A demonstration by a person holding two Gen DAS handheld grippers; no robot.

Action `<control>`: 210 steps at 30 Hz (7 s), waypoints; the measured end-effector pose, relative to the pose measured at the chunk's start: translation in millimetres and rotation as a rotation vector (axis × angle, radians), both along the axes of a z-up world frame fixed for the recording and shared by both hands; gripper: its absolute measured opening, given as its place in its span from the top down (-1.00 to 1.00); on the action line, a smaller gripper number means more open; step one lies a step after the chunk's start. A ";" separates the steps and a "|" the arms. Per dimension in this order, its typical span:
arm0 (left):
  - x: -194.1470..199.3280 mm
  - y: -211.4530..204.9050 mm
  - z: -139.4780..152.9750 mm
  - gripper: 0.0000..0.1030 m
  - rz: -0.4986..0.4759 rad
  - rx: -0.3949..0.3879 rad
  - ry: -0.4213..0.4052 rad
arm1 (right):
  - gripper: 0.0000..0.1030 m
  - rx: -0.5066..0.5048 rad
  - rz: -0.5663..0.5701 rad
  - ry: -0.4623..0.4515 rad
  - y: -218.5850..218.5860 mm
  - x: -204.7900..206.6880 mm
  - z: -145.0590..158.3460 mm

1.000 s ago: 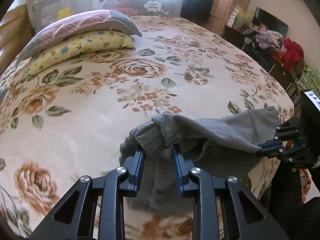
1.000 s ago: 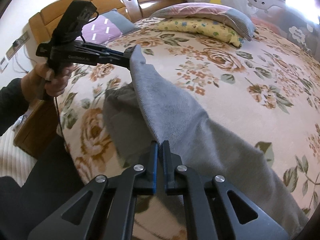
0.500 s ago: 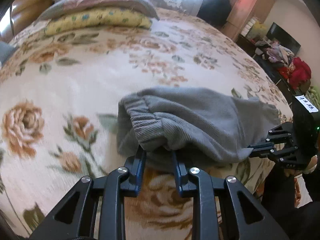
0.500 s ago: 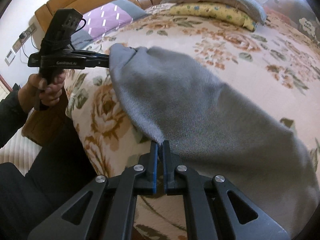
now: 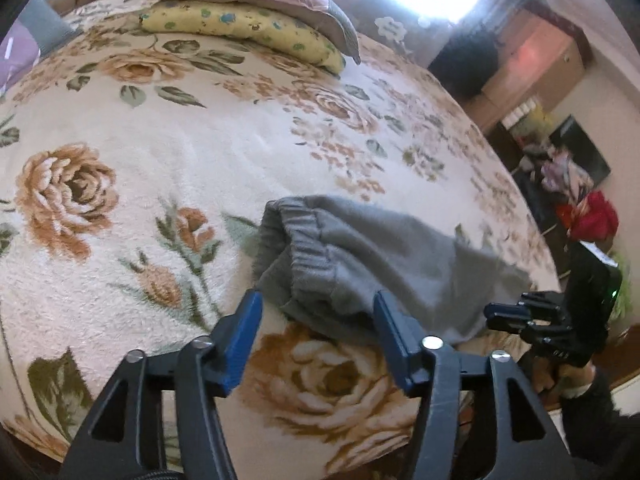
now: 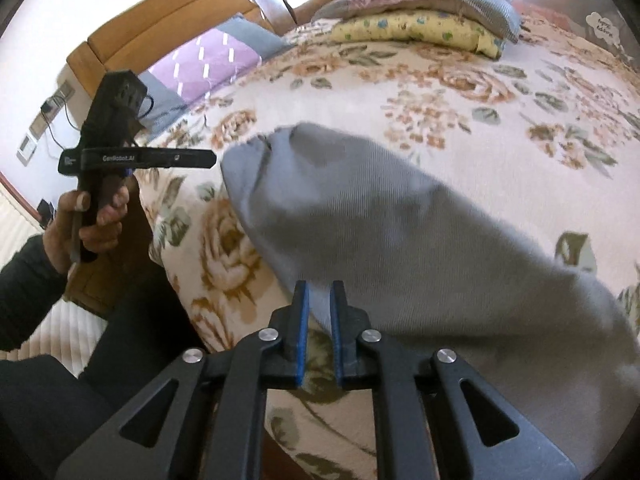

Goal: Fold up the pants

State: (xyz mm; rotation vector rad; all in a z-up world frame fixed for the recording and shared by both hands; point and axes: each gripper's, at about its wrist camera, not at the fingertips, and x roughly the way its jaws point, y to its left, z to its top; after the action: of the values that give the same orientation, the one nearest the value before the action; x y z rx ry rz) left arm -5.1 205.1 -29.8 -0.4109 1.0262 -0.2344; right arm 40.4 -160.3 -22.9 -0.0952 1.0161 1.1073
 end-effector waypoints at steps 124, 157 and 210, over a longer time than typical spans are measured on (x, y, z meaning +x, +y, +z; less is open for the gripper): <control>68.6 -334.0 15.2 -0.08 -0.741 0.231 -0.105 | -0.07 0.004 -0.888 0.148 -305.3 -2.4 -46.5; 97.3 -521.8 -68.5 0.16 -1.362 0.490 0.005 | 0.32 0.245 -1.048 0.265 -325.2 -15.4 -91.5; 106.4 -214.7 -57.6 0.82 -0.596 -0.076 0.093 | 0.52 0.247 -0.362 0.218 -81.9 32.3 -39.6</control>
State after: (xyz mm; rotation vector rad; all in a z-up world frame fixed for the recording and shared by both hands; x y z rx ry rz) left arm 101.3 -9.6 -87.4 -0.1748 1.2175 -0.7953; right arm 72.7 -242.3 -62.4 0.4021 1.0319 0.9129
